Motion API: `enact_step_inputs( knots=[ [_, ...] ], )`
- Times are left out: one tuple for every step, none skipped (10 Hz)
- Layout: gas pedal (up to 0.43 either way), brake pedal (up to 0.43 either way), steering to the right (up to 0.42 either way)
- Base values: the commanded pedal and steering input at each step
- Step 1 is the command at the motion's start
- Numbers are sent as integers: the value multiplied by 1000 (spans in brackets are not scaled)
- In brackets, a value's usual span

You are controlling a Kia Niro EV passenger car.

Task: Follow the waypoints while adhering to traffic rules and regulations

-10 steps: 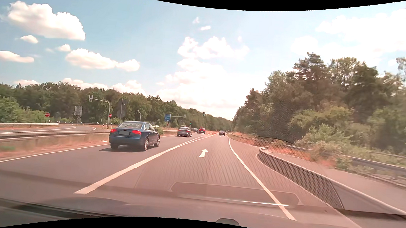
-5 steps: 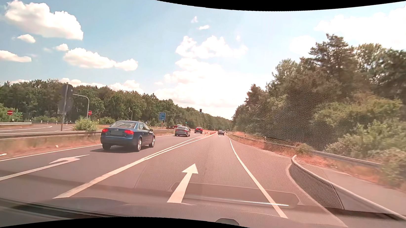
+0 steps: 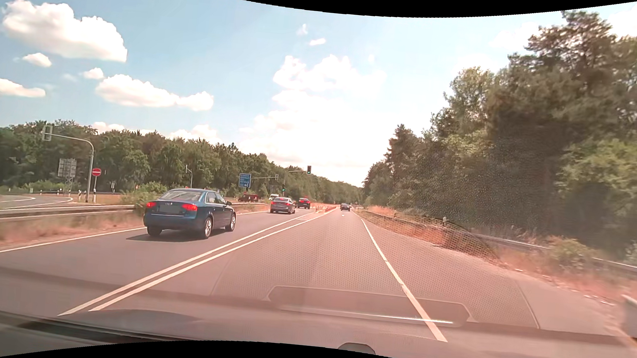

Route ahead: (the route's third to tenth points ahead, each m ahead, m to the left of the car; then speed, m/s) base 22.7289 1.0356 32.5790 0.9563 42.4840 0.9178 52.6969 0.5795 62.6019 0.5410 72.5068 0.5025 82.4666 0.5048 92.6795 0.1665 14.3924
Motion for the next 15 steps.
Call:
enact_step_inputs(
  knots=[
    [0,0,1],
    [0,0,1],
    [0,0,1],
    [0,0,1],
    [0,0,1],
    [0,0,1],
    [0,0,1],
    [0,0,1],
    [0,0,1],
    [0,0,1],
    [0,0,1],
    [8,0,1],
    [8,0,1],
    [8,0,1],
    [20,0,1]
  ],
)
